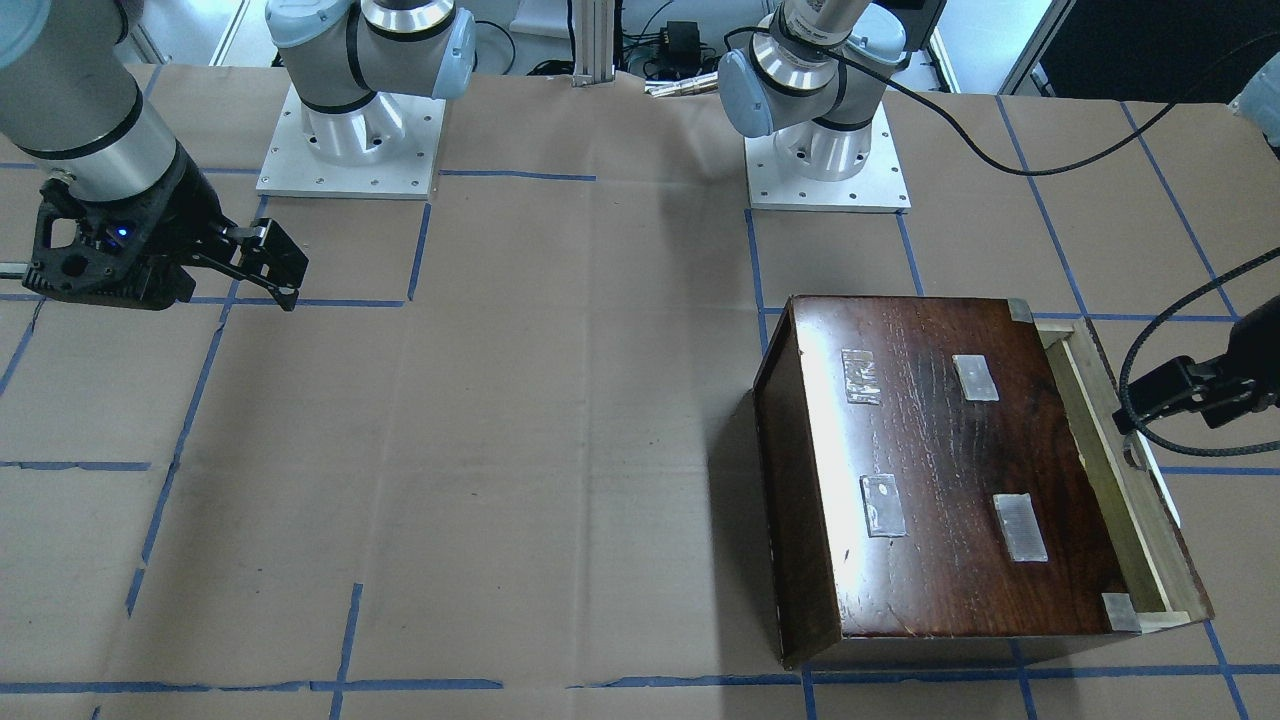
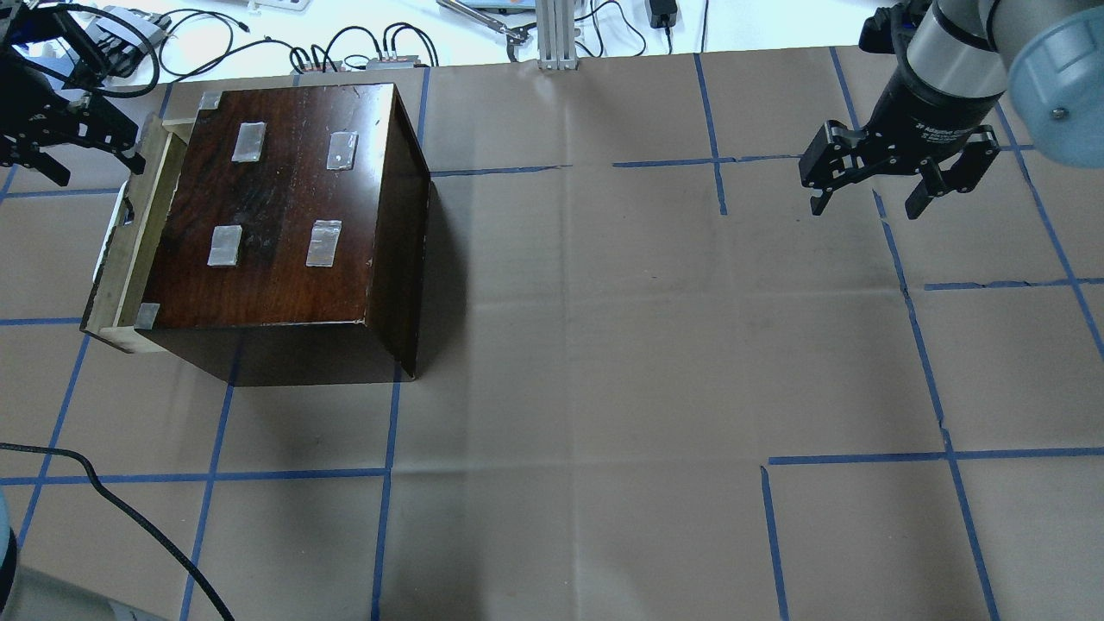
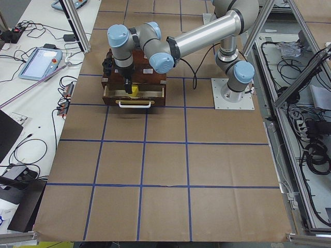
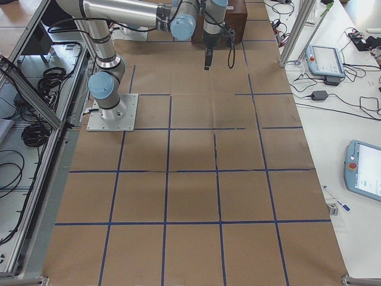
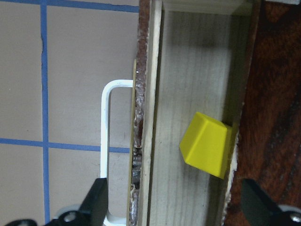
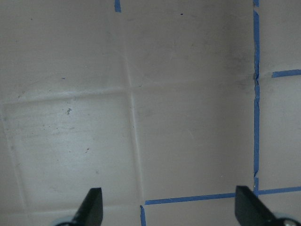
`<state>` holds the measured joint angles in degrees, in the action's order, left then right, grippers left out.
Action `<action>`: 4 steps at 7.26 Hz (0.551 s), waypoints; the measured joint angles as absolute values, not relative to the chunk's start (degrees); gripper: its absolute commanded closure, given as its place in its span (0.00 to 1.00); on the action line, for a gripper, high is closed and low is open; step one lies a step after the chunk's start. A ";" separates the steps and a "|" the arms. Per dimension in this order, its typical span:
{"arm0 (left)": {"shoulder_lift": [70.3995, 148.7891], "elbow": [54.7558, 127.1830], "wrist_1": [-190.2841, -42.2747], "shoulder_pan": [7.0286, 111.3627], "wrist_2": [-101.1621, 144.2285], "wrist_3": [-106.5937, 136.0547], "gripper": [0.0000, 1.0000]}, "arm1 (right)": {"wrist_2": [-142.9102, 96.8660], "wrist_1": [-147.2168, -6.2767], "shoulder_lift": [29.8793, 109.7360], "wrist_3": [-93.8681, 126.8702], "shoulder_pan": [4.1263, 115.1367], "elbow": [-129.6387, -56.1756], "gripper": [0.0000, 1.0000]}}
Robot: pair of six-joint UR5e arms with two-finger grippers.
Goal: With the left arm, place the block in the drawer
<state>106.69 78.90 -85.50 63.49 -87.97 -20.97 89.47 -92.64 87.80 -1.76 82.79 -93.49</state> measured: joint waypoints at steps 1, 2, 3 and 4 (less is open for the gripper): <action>105.27 78.94 -86.95 63.61 -87.92 -19.74 0.01 | 89.47 -92.62 87.80 -1.76 82.79 -93.49 0.00; 103.68 79.04 -88.30 64.14 -87.72 -17.40 0.01 | 89.47 -92.58 87.80 -1.76 82.79 -93.48 0.00; 102.09 79.25 -89.36 65.79 -87.53 -14.06 0.01 | 89.47 -92.58 87.80 -1.76 82.79 -93.49 0.00; 100.75 79.69 -89.91 68.79 -87.49 -9.60 0.01 | 89.47 -92.61 87.80 -1.76 82.79 -93.50 0.00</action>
